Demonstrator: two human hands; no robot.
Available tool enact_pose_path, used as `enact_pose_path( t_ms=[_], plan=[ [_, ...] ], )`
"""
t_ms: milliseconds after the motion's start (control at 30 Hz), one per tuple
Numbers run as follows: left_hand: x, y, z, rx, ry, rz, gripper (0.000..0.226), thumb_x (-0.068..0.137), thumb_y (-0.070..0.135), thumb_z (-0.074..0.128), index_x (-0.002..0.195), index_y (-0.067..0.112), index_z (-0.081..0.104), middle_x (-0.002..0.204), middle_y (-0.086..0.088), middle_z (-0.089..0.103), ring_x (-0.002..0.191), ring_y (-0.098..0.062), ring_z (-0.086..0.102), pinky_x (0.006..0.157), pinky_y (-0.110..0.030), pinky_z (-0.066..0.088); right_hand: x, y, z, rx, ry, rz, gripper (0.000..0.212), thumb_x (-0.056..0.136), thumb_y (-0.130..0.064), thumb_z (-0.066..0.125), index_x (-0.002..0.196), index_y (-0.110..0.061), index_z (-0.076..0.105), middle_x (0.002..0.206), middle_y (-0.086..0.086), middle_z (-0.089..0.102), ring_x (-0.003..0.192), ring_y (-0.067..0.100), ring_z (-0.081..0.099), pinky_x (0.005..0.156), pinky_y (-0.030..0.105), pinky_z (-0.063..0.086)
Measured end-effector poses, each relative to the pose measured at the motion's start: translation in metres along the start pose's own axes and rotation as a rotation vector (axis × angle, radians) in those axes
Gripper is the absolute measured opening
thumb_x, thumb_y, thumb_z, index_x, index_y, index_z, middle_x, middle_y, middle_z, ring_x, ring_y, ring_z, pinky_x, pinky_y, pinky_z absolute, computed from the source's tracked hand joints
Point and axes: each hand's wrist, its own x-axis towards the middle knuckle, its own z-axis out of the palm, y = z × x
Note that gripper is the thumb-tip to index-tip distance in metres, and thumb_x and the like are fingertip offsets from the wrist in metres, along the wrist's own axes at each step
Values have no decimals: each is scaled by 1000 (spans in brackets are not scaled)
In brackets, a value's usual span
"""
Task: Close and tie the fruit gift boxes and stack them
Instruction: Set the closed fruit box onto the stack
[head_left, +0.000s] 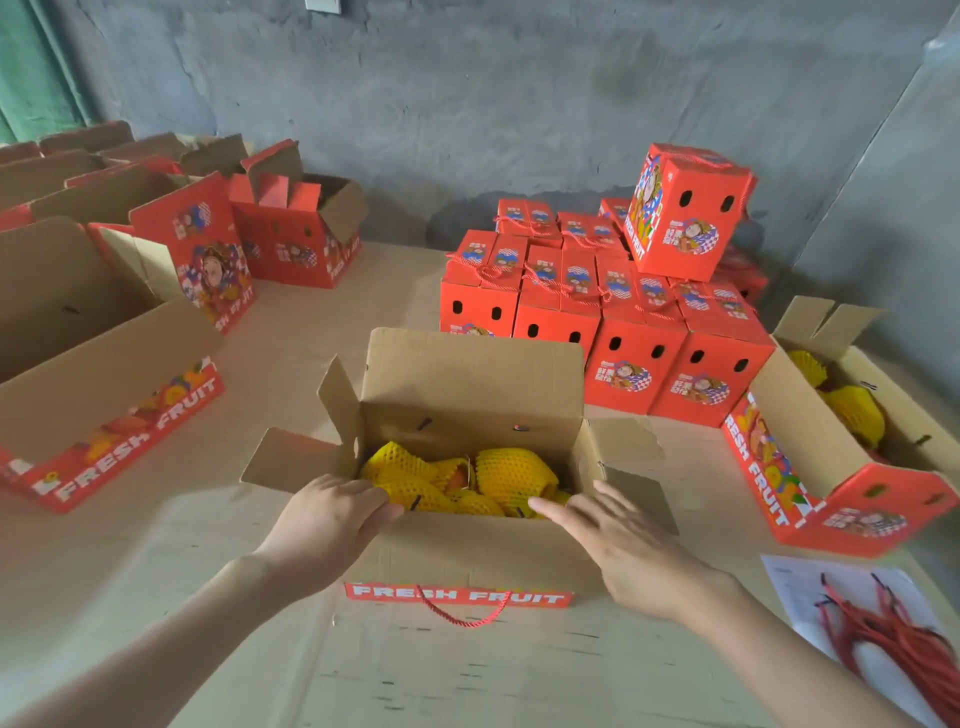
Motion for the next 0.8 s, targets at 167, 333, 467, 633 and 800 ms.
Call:
enact_pose_path(
  t_ms=[167, 333, 467, 633, 800],
  plan=[
    [-5, 7, 1, -20, 142, -101, 62, 100, 45, 24, 79, 5, 67, 77, -6, 65, 72, -31, 61, 79, -44, 49, -4, 5, 2, 14, -5, -17, 123, 74, 24, 37, 121, -61, -39, 142, -7, 26, 145, 27, 5, 116, 26, 3],
    [-24, 1, 1, 0, 366, -478, 57, 85, 38, 48, 131, 6, 48, 143, -20, 37, 138, -38, 26, 114, -49, 6, -11, 8, -1, 90, -39, -16, 115, 80, 18, 38, 124, -64, -31, 130, -4, 40, 144, 20, 7, 102, 12, -17],
    [-13, -7, -10, -617, 610, -819, 70, 96, 30, 49, 151, 12, 9, 157, -10, 13, 142, -23, 20, 115, -42, 20, -19, 2, -5, 154, -36, 24, 104, 81, 17, 38, 146, -50, -9, 147, -16, 22, 146, 12, -3, 112, 20, 8],
    [16, -18, -29, -1759, 519, -978, 66, 97, 59, 22, 132, 11, 52, 121, -10, 64, 114, -23, 58, 101, -38, 41, -38, 5, 14, 296, 220, 160, 98, 77, 25, 34, 144, -38, -1, 150, -22, -24, 138, -2, -28, 107, 6, -7],
    [36, -3, -8, -752, -73, -547, 31, 103, 17, 35, 127, 23, 54, 136, 8, 51, 133, -16, 35, 115, -32, 21, -50, 14, 53, 585, 687, 554, 81, 79, 28, 40, 147, -8, 17, 157, 7, 14, 146, 21, 12, 117, 32, 17]
  ],
)
